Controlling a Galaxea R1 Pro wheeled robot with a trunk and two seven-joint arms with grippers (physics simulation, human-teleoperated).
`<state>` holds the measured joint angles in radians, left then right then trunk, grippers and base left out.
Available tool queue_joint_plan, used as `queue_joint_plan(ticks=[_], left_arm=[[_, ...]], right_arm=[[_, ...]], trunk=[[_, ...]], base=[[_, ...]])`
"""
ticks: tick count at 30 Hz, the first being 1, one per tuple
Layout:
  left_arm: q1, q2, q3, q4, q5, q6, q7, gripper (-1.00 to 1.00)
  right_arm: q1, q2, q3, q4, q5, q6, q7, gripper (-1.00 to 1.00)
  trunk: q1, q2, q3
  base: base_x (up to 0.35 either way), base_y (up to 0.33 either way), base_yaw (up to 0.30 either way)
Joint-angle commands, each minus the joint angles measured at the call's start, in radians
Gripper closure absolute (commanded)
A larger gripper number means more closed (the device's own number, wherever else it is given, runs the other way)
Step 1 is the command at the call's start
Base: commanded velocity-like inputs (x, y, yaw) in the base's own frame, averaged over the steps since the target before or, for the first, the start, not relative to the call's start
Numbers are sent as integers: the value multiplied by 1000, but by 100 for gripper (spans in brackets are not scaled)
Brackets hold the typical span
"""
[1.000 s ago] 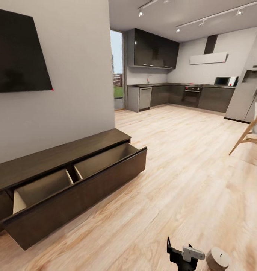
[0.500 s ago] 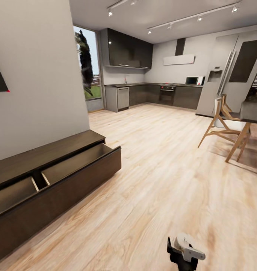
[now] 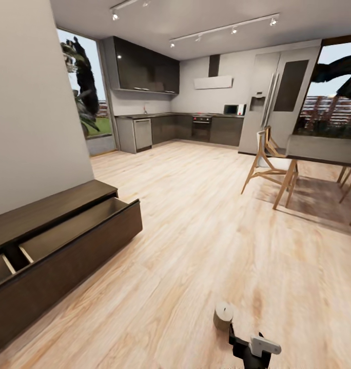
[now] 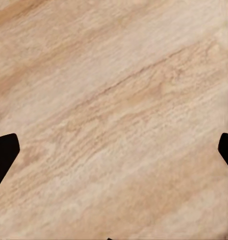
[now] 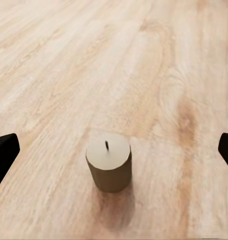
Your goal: Place each of the two pumpkins and all three candles from the living room inside a cabinet in the living room (use any cabinet), then make sure every cabinet is closed, and position the cauldron so it is next to a table in the living room.
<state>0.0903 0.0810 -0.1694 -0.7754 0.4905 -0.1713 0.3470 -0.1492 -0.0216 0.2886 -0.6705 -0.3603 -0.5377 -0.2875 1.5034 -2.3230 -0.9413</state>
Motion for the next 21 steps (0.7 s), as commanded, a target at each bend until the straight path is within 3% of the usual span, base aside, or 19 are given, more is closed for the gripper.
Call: queue_joint_plan(ticks=[1,7,21], left_arm=[[0,2,-7,-3,11,-24,8,-100],[0,0,-10,-3,11,-123,7,-100],[0,0,-9,-1,16,-128,4,-100]], right_arm=[[-1,-1,8,0,-6,-4,-9,-100],[-1,-1,7,1,-6,-4,-9,-100],[-1,-2,8,20,-6,-5,-9,-100]], trunk=[[0,0,-1],[-19,35,15],[-73,133,59]], base=[[0,0,-300],[0,0,-300],[0,0,-300]])
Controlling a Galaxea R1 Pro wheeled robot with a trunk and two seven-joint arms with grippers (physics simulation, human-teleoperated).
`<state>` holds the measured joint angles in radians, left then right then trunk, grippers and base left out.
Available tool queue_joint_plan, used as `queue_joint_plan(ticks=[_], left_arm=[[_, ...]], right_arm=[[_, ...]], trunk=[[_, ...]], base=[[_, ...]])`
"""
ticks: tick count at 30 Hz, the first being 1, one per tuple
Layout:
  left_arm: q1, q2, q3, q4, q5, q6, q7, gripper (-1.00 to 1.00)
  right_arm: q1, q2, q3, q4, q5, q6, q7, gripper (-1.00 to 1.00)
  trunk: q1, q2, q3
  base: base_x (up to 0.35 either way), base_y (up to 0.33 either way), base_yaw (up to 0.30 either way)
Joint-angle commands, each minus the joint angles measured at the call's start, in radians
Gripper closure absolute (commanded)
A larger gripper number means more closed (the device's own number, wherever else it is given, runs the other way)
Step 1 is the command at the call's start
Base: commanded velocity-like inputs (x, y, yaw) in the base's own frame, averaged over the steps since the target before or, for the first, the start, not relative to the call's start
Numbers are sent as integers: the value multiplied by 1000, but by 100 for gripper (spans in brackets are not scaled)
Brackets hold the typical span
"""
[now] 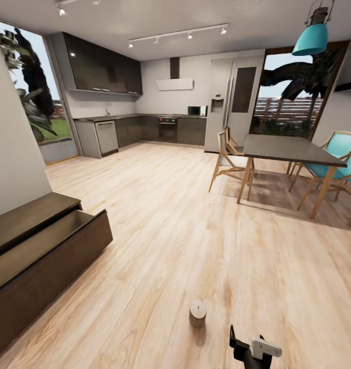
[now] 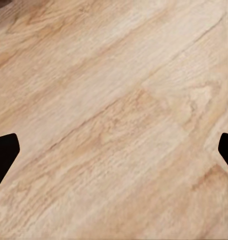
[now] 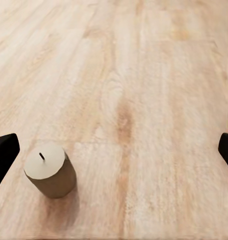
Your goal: Place each of the two pumpkins and all three candles from the living room inside a cabinet in the living room (use any cabinet), then make sure every cabinet is closed, and position the cauldron so it is next to a table in the living room.
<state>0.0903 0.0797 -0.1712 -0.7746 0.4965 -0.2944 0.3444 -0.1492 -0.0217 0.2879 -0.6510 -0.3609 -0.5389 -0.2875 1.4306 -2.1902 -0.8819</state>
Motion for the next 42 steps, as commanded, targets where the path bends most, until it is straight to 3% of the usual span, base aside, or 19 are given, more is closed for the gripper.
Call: queue_joint_plan(ticks=[1,20,32,42], left_arm=[[0,2,-7,-2,10,-5,8,-100],[0,2,-8,3,9,-5,10,-100],[0,2,-8,30,7,-9,8,-100],[0,2,-8,35,7,-9,7,-100]], right_arm=[[-1,-1,8,3,-6,-4,-9,-100],[-1,-2,8,10,-6,-4,-9,-100],[-1,-3,7,10,-6,-4,-9,-100],[-1,-3,7,10,-6,-4,-9,-100]], trunk=[[-4,7,3],[-77,140,62],[-77,140,62],[-77,140,62]], base=[[0,0,-300],[0,0,-300],[19,-99,-300],[237,-205,-300]])
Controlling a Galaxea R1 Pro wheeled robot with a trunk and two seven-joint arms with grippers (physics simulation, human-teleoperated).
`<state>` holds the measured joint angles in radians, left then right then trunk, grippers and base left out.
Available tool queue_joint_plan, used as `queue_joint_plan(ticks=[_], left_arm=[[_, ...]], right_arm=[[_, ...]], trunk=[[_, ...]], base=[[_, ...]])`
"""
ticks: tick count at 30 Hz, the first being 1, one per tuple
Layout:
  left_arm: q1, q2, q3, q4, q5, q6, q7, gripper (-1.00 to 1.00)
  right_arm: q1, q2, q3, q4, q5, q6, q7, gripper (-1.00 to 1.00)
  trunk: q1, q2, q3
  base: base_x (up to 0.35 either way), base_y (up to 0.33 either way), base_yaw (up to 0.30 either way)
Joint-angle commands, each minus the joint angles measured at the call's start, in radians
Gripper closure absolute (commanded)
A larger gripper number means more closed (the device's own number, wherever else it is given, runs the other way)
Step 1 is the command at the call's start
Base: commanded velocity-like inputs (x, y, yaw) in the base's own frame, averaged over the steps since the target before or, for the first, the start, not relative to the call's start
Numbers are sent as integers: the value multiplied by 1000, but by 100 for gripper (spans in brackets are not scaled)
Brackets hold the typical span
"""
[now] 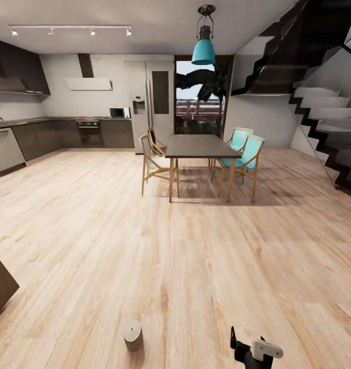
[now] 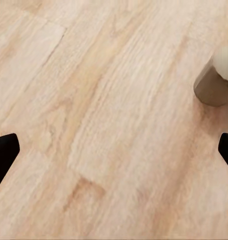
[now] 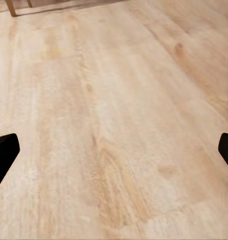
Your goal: Place each of the two pumpkins and all three candles from the living room inside a cabinet in the living room (use any cabinet), then make sure every cabinet is closed, and position the cauldron so it is next to a table in the living room.
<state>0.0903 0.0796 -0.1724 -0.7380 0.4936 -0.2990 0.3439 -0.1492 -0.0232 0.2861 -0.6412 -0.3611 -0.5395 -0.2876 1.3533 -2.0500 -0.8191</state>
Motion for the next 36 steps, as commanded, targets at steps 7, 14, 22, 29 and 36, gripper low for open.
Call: queue_joint_plan(ticks=[7,14,22,29,36], left_arm=[[0,2,-7,-1,11,-5,7,-100],[0,3,-6,11,11,-4,7,-100],[0,3,-5,12,11,-3,7,-100],[0,3,-5,12,10,-2,7,-100],[0,3,-6,13,12,-1,7,-100]], right_arm=[[-1,-2,8,0,-5,-3,-8,-100],[-1,-3,8,0,-6,-2,-8,-100],[-1,-3,8,1,-6,-2,-8,-100],[-1,-3,8,15,-5,-2,-8,-100],[-1,-2,9,39,-5,-2,-8,-100]], trunk=[[0,0,-1],[0,0,-1],[0,0,-1],[0,0,-1],[0,0,-1]], base=[[315,-18,-300],[316,-132,-300],[218,-122,-300],[148,-4,-300],[322,-24,-300]])
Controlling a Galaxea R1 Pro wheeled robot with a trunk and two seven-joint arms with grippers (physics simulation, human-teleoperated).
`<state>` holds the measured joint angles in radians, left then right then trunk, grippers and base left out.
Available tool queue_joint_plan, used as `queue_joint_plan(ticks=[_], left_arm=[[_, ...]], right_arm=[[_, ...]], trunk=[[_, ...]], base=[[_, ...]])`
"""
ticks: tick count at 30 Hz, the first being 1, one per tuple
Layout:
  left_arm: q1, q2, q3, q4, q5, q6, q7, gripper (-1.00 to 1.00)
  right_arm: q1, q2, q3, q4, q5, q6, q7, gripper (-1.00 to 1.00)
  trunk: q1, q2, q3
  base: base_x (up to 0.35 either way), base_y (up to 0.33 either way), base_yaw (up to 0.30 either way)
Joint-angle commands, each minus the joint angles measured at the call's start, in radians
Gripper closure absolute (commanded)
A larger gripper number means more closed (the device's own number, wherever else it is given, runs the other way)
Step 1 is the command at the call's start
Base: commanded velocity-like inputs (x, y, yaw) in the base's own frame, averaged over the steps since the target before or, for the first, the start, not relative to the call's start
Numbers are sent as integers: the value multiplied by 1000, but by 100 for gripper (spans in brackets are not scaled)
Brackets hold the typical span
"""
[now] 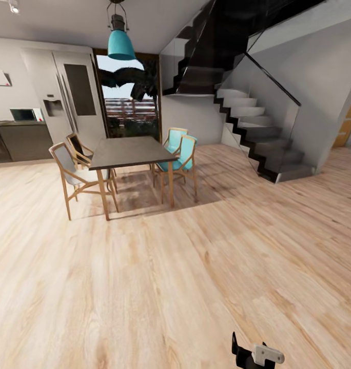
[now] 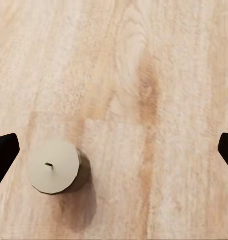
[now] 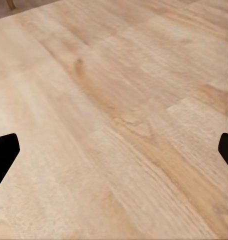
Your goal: Place each of the two pumpkins and all three candles from the living room inside a cabinet in the living room (use any cabinet), then make sure every cabinet is closed, and position the cauldron so it is next to a table in the living room.
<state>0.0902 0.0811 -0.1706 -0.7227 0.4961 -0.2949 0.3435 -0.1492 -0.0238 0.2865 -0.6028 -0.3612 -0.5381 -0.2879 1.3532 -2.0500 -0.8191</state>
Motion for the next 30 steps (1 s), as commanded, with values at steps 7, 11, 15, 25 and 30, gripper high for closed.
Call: queue_joint_plan(ticks=[7,11,15,25,30], left_arm=[[0,2,-7,2,10,-4,8,-100],[0,2,-7,5,10,-4,8,-100],[0,2,-7,6,11,-4,8,-100],[0,3,-6,6,11,-6,6,-100],[0,3,-6,6,11,-6,6,-100]], right_arm=[[-1,-2,9,3,-5,-3,-8,-100],[-1,-3,9,4,-5,-3,-8,-100],[-1,-2,9,5,-5,-3,-8,-100],[-1,-5,8,5,-5,-3,-8,-100],[-1,-5,8,3,-5,-3,-8,-100]], trunk=[[1,0,0],[1,0,1],[1,0,3],[1,0,7],[1,0,9]], base=[[325,-134,-300],[313,-178,-300],[304,-195,-300],[316,-78,-300],[332,57,-300]])
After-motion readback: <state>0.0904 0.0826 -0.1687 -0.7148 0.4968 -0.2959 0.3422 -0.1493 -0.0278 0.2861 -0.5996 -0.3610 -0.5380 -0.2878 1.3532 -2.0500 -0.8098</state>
